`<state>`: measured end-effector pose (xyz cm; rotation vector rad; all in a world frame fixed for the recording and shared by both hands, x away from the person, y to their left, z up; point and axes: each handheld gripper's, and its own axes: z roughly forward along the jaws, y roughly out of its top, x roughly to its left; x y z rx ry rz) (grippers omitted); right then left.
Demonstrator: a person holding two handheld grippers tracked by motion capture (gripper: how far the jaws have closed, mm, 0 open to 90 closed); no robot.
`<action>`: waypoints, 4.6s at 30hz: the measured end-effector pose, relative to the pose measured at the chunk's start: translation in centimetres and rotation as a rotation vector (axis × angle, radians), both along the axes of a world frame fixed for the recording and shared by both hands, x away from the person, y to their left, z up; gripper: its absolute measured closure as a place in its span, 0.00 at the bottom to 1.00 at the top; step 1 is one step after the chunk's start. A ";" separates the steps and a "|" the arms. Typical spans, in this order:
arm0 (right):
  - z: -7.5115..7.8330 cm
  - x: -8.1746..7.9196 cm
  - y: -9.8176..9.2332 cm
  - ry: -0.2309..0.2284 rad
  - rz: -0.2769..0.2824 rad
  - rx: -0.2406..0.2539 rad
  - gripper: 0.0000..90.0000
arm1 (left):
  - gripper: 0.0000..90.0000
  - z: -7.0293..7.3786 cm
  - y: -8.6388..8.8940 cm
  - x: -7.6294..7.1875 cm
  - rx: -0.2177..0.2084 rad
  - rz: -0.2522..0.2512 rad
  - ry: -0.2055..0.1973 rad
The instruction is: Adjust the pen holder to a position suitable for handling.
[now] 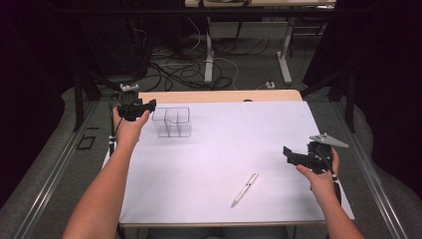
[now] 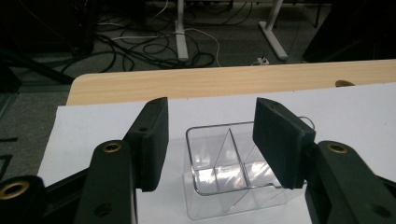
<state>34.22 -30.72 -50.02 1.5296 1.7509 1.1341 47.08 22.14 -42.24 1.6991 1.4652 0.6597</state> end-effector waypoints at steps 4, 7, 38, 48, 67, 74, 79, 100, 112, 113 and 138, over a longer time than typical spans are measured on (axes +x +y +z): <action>-0.1 0.0 -0.1 0.013 0.011 0.000 0.00 | 0.53 -0.5 0.1 0.6 -0.001 0.016 0.029; -0.1 0.0 0.1 0.011 0.005 0.006 0.00 | 0.55 -0.9 0.2 1.0 0.013 0.024 0.054; -0.5 0.3 0.0 0.031 0.029 -0.003 0.01 | 0.80 -3.7 -0.2 3.1 0.027 0.038 0.222; -0.6 0.3 0.1 0.033 0.027 0.004 0.01 | 0.86 -4.3 -0.5 3.4 0.024 0.038 0.269; -0.7 0.3 0.0 0.034 0.038 -0.007 0.02 | 0.97 -4.8 -1.0 3.7 0.031 0.081 0.298; -0.7 0.3 0.0 0.031 0.038 -0.012 0.03 | 0.97 -4.7 -1.2 3.6 0.022 0.108 0.303; -0.7 0.3 0.0 0.030 0.036 -0.008 0.03 | 0.98 -4.6 -1.4 3.6 0.026 0.130 0.308; -0.7 0.3 0.2 0.039 0.040 -0.010 0.03 | 0.98 -3.9 -3.3 2.2 -0.007 0.163 0.306; -0.7 0.3 0.2 0.033 0.049 -0.013 0.03 | 0.98 -3.9 -5.8 0.8 0.006 0.138 0.318; -0.8 0.3 0.3 0.031 0.048 -0.013 0.03 | 0.98 -3.9 -6.1 0.7 0.007 0.137 0.318; -0.8 0.3 0.5 0.036 0.057 -0.015 0.03 | 0.98 -3.5 -11.2 -1.0 0.008 0.072 0.317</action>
